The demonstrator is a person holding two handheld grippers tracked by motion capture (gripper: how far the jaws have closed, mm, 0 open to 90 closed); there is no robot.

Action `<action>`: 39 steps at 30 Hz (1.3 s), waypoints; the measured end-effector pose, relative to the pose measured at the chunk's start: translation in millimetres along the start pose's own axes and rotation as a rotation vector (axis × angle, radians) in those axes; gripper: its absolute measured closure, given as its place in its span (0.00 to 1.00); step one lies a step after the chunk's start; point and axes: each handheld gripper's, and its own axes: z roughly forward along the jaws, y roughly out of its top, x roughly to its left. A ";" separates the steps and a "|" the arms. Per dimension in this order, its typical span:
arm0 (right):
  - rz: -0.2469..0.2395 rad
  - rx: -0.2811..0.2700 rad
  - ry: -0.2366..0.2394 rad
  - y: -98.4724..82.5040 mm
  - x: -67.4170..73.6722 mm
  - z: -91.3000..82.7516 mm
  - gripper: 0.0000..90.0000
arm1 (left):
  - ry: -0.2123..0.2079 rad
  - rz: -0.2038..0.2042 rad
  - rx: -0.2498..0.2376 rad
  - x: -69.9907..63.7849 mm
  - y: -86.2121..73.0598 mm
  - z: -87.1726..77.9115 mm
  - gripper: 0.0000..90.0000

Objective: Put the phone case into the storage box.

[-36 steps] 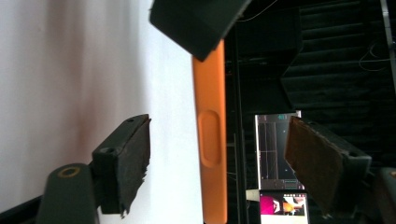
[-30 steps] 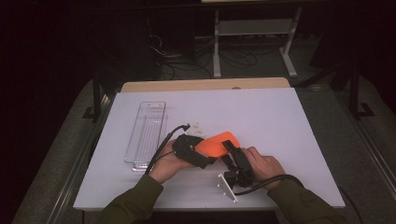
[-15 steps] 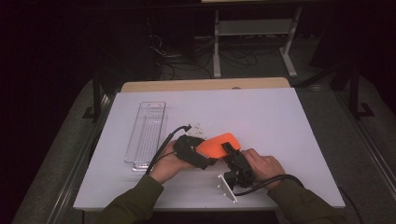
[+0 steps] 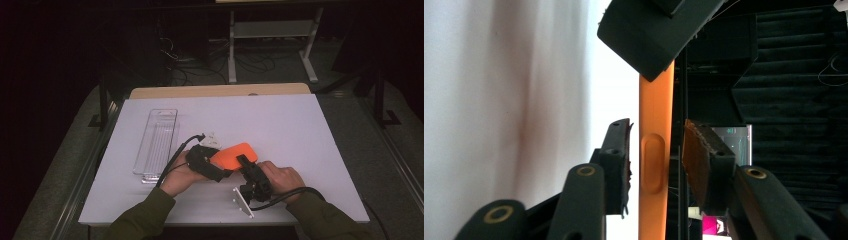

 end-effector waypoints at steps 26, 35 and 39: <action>-0.024 0.013 0.017 1.8 -0.5 -1.3 0.86 | -0.020 0.000 0.020 3.6 -0.2 -1.2 0.17; -0.038 0.020 0.005 3.2 -1.7 -2.0 0.90 | -0.038 -0.034 -0.006 3.4 -1.0 0.0 0.16; -0.028 0.022 0.001 3.5 -2.0 -2.9 0.91 | -0.041 -0.038 -0.016 3.4 -1.2 -0.5 0.16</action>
